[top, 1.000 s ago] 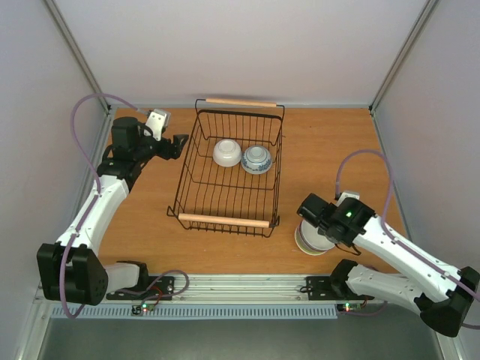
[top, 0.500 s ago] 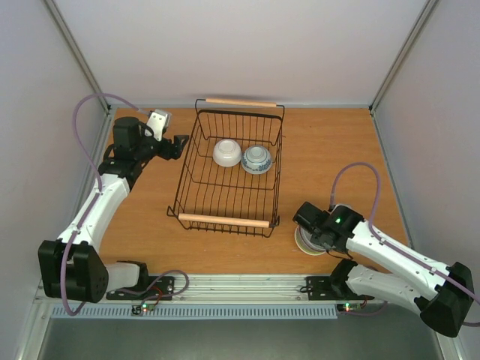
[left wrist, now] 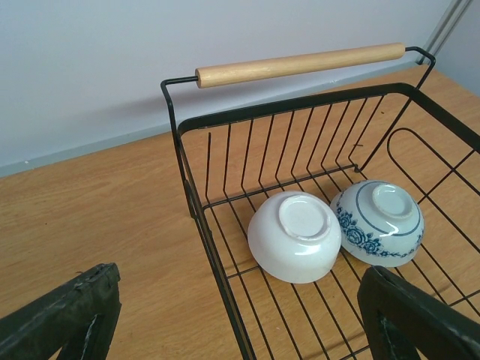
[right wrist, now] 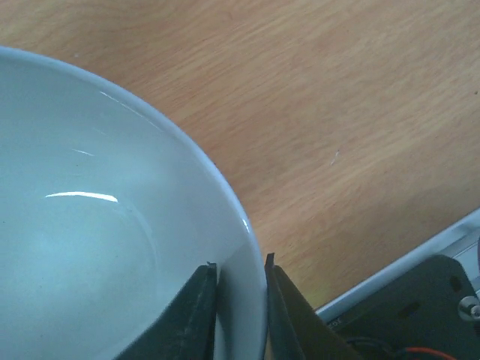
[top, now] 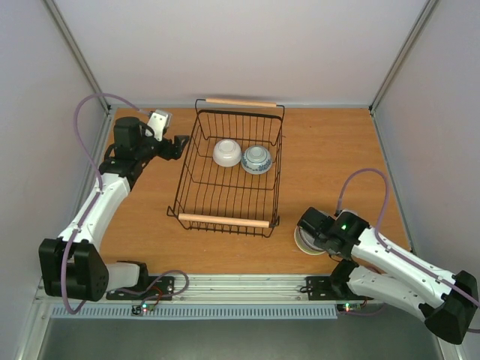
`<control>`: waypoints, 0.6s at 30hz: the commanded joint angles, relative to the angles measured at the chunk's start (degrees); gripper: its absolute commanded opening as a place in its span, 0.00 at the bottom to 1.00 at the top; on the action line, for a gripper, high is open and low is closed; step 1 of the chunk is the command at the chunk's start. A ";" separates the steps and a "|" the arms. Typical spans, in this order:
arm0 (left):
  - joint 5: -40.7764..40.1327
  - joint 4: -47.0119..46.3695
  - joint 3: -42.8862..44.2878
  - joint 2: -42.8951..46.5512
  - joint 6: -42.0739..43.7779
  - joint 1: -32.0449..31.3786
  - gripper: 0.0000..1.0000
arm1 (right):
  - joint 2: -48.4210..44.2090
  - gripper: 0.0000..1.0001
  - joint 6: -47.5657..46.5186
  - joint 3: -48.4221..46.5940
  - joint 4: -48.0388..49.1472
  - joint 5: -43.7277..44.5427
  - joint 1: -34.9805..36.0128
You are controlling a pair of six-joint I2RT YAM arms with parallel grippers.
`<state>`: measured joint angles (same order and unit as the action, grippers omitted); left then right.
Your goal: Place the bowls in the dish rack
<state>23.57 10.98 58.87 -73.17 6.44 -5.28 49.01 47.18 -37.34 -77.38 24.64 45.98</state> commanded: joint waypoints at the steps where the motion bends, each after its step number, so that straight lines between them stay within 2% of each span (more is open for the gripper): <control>1: 0.42 -1.41 0.28 -0.47 -0.01 -0.08 0.87 | 0.29 0.01 2.48 -1.45 -2.78 1.33 0.20; 5: 0.83 -1.20 0.49 -0.66 0.07 -0.08 0.87 | 0.55 0.01 1.41 -5.60 -4.60 4.76 0.77; 13: 2.33 -0.09 1.01 0.01 -0.04 -0.08 0.87 | 4.09 0.01 -8.99 -21.78 -5.51 14.04 0.78; 18: 6.00 2.92 2.78 0.24 0.49 -0.08 0.86 | 7.23 0.01 -19.98 -30.18 2.10 17.65 0.79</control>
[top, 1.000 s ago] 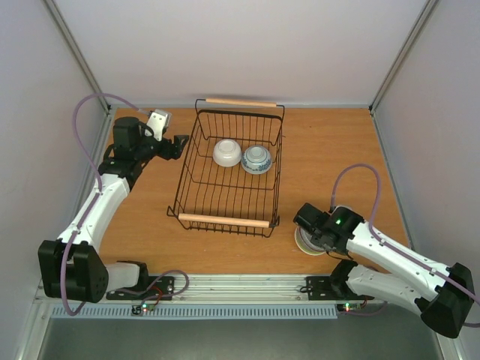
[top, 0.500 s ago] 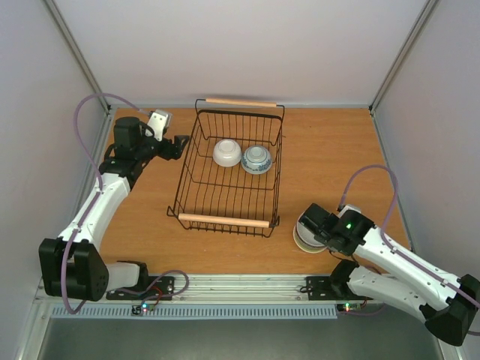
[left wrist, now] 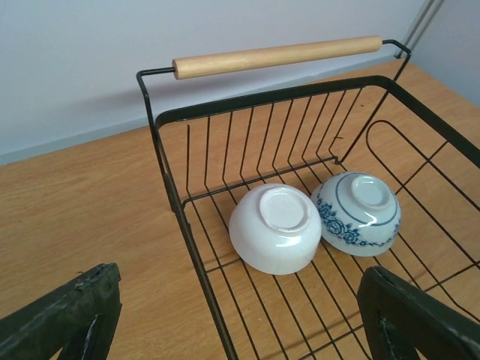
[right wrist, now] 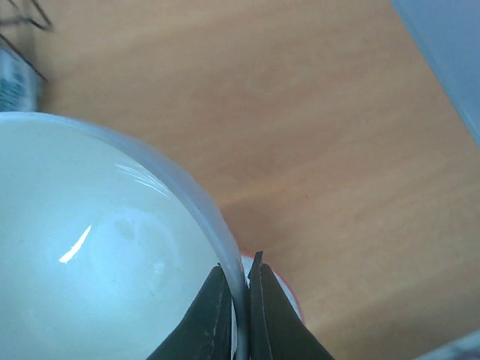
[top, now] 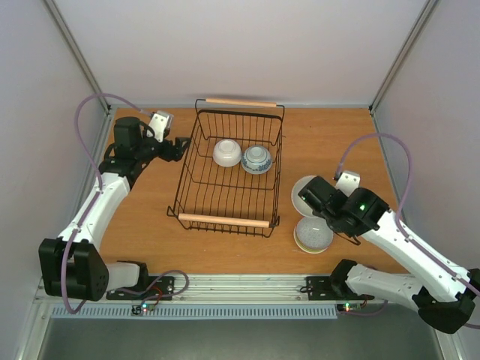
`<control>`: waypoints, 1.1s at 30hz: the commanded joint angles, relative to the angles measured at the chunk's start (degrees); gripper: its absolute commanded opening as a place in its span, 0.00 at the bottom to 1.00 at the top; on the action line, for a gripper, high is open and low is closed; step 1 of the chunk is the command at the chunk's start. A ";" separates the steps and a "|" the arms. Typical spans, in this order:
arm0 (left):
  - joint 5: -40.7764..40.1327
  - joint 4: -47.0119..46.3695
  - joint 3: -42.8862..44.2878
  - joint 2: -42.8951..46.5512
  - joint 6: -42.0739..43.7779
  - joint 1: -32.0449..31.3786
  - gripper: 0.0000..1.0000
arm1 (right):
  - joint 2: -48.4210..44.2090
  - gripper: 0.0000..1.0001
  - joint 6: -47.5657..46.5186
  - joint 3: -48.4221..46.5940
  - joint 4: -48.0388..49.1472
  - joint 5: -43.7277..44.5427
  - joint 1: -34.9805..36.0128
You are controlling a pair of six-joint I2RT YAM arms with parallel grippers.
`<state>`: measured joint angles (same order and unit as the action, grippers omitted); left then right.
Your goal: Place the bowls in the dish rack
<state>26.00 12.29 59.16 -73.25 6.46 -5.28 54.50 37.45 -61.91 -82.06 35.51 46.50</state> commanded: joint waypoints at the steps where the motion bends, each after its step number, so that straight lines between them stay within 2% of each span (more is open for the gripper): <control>1: 4.26 2.34 2.88 0.39 0.52 -0.08 0.86 | 2.87 0.01 -12.97 -7.00 9.14 7.15 0.26; 5: 6.68 5.34 4.58 0.41 1.00 -0.08 0.86 | 11.23 0.01 -21.90 -14.90 14.21 7.92 0.26; 11: 11.07 9.54 6.90 -0.09 2.11 -0.17 0.85 | 27.15 0.01 -34.63 -27.07 26.31 2.60 0.30; 17: 14.23 16.06 10.76 -2.15 4.28 -0.21 0.84 | 42.78 0.01 -41.40 -41.36 27.44 0.53 0.26; 25: 14.17 17.05 11.00 -2.42 4.95 -0.42 0.84 | 53.13 0.01 -45.29 -54.39 27.42 -2.91 0.76; 33: 13.85 17.24 10.91 -4.18 5.41 -1.20 0.84 | 59.66 0.01 -50.23 -64.78 27.82 -3.77 5.14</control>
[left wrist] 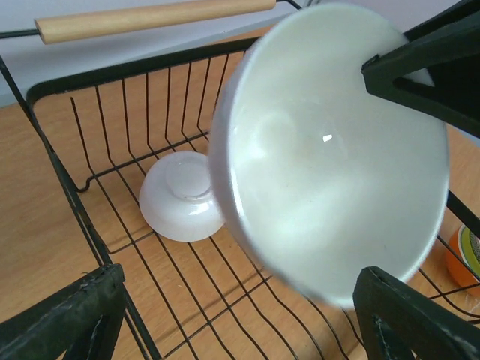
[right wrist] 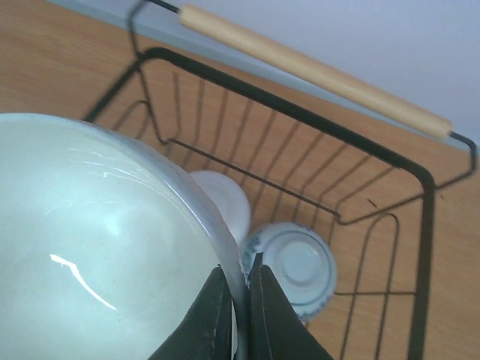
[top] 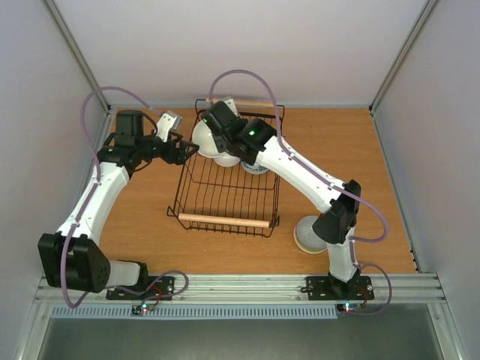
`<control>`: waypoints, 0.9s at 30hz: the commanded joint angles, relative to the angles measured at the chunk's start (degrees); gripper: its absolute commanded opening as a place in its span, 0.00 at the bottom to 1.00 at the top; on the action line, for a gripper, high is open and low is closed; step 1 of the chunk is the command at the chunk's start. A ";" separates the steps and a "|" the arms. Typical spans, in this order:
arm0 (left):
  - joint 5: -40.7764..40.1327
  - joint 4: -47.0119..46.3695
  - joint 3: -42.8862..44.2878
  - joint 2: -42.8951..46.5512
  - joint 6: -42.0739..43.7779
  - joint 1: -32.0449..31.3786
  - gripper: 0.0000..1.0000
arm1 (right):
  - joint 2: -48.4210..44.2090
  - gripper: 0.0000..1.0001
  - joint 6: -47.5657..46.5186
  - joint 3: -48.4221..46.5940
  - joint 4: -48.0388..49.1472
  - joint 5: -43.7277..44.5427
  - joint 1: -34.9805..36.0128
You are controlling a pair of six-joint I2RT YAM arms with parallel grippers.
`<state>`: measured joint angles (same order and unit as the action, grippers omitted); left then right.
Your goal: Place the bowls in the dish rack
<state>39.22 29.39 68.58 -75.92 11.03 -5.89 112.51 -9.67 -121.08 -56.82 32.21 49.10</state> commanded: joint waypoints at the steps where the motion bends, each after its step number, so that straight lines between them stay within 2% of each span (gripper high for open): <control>1: 0.55 0.12 1.47 -1.79 0.97 -0.69 0.83 | 2.41 0.01 -3.34 -6.63 2.35 -0.49 2.92; 4: 0.08 0.06 1.47 -2.08 1.18 -1.00 0.81 | 3.69 0.01 -4.06 -8.25 2.51 -0.84 4.07; 7: -0.04 0.19 1.44 -2.33 1.60 -1.22 0.70 | 3.99 0.01 -4.55 -7.84 3.18 -0.55 5.18; 13: -0.09 0.97 1.67 -3.04 2.63 -1.82 0.05 | 4.53 0.01 -4.83 -7.12 4.42 0.00 6.00; 14: -0.25 1.03 1.73 -3.12 2.68 -1.91 0.01 | 4.68 0.01 -4.87 -7.15 4.43 0.15 6.01; 20: -1.00 1.13 1.55 -3.49 3.49 -2.28 0.01 | 4.43 0.03 -4.71 -6.10 4.45 0.78 6.01; 22: -1.37 0.16 0.91 -3.02 3.64 -2.28 0.00 | 2.91 0.14 -4.49 -3.96 5.53 0.06 6.01; 23: -1.42 -0.38 0.48 -2.68 3.69 -2.28 0.00 | 1.43 0.24 -4.62 -1.69 7.10 -0.82 6.01; 24: -1.45 -0.92 0.10 -2.40 3.87 -2.28 0.00 | -0.48 0.36 -4.67 1.15 9.15 -2.20 6.01; 26: -1.36 -1.71 -0.42 -2.06 3.74 -2.21 0.01 | -6.76 0.68 -5.58 9.52 15.21 -6.84 5.85; 27: -1.12 -1.85 -0.53 -2.01 3.76 -2.20 0.01 | -9.64 0.78 -5.74 13.92 18.82 -10.28 5.54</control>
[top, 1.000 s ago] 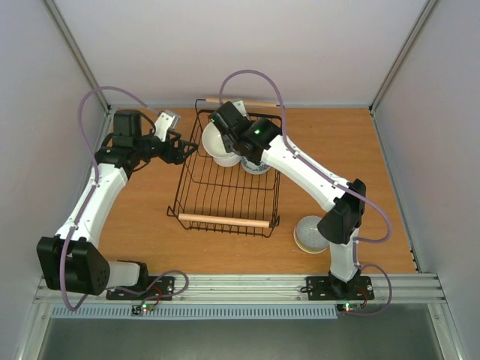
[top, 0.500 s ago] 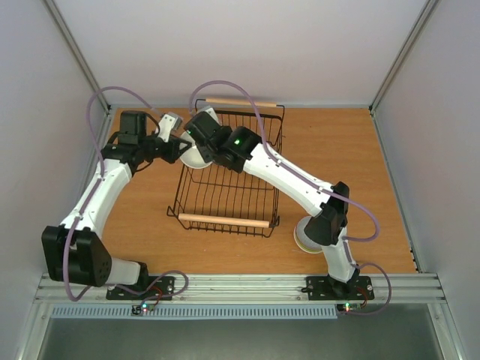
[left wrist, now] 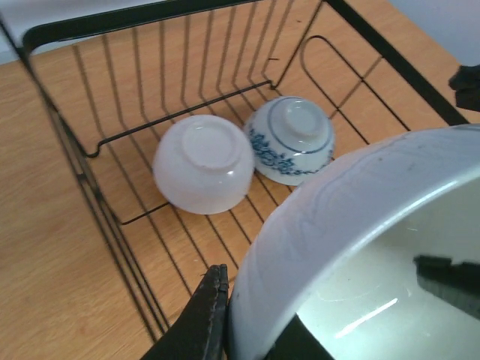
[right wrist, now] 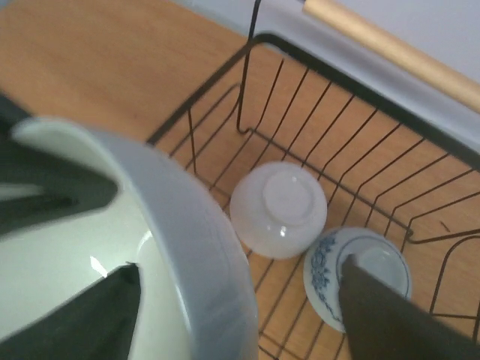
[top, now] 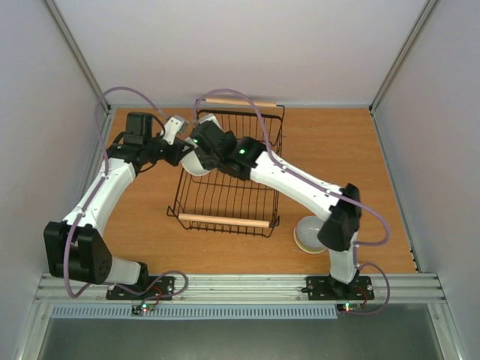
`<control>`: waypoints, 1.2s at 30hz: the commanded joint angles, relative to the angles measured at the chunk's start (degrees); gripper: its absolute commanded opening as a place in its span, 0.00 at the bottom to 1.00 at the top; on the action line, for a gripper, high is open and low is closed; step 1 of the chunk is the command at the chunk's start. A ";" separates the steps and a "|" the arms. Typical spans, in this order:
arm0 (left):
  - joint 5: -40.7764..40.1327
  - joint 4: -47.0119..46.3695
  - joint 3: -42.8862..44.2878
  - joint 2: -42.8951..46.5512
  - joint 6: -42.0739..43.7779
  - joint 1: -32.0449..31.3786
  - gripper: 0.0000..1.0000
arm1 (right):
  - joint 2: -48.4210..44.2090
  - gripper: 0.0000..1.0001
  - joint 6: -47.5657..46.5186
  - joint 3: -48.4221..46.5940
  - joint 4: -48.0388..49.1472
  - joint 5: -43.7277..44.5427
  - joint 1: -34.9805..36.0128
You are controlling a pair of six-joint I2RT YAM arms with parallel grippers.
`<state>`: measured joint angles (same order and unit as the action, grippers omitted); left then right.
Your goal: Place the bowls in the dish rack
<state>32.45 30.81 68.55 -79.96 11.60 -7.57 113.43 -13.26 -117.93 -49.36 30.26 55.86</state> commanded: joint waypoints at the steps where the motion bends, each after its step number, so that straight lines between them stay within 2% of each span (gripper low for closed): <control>1: 6.22 -3.13 -0.52 2.01 3.58 -0.51 0.01 | -13.45 0.90 -1.72 16.18 14.29 -12.18 -1.76; 3: 7.09 -3.36 -0.82 2.01 4.03 -0.52 0.00 | -17.98 0.98 0.95 22.80 18.65 -21.62 -4.05; 8: 8.95 -4.00 -1.45 2.22 4.17 -0.43 0.00 | -26.13 0.99 5.44 36.91 29.84 -36.52 -9.35; 13: 10.31 -5.01 -2.32 2.53 4.63 -0.42 0.01 | -27.94 0.99 9.10 44.16 37.82 -49.19 -12.58; 29: 20.99 -7.32 -3.53 3.46 2.72 2.28 0.01 | -25.68 0.98 16.33 52.84 54.04 -60.86 -13.75; 33: 22.68 -6.96 -3.36 3.28 2.46 2.39 0.00 | -25.70 0.93 16.93 53.60 56.37 -62.25 -14.03; 36: 24.41 -6.62 -3.05 2.86 2.38 2.47 0.01 | -26.09 0.82 17.17 54.40 58.36 -63.24 -14.16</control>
<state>50.41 27.88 64.97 -77.97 15.11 -5.43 87.39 2.76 -64.69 4.34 -30.98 42.41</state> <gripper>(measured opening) 0.073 0.872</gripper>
